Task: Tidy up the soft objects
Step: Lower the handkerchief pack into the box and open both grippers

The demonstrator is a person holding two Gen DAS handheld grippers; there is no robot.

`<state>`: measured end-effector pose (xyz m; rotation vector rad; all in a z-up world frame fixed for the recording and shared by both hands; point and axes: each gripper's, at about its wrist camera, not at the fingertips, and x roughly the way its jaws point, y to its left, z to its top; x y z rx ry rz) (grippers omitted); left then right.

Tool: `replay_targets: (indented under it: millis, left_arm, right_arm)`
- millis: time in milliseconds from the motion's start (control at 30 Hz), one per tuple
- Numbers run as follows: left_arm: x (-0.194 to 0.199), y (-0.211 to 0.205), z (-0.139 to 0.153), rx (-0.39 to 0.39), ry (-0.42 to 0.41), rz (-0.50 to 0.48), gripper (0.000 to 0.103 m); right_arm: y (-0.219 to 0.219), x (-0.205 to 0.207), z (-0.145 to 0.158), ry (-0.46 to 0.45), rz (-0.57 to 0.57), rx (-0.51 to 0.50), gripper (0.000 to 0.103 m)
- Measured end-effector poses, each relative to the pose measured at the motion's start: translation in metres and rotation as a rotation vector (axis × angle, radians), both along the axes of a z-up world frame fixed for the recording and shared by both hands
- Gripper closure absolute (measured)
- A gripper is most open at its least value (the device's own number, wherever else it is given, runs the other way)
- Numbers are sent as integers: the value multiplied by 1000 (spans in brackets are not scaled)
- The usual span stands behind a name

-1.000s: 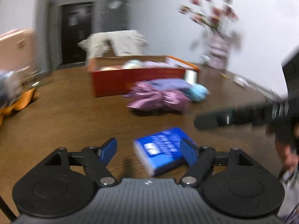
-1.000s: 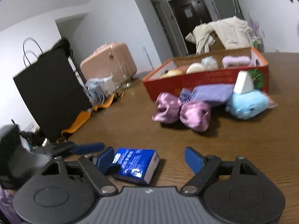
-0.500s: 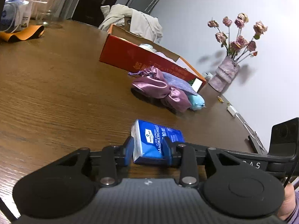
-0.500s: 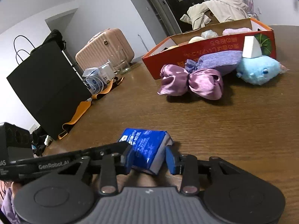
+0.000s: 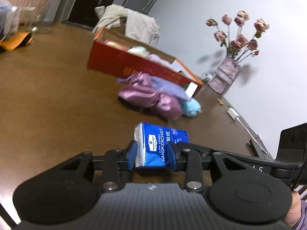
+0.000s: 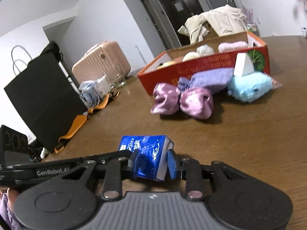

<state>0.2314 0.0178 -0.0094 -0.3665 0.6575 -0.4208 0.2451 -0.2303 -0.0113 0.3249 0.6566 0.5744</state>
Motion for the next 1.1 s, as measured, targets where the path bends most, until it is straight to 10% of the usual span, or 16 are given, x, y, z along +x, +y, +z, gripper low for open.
replay_targets:
  millis: [333, 667, 1100]
  left_arm:
    - [152, -54, 82, 2, -120, -106, 69]
    - [343, -88, 29, 97, 171, -12, 72]
    - [289, -60, 94, 128, -69, -36, 48]
  right_arm:
    - [-43, 111, 86, -191, -82, -77, 74]
    - [-52, 341, 49, 176, -99, -135, 79]
    - [-41, 325, 70, 74, -52, -164, 58]
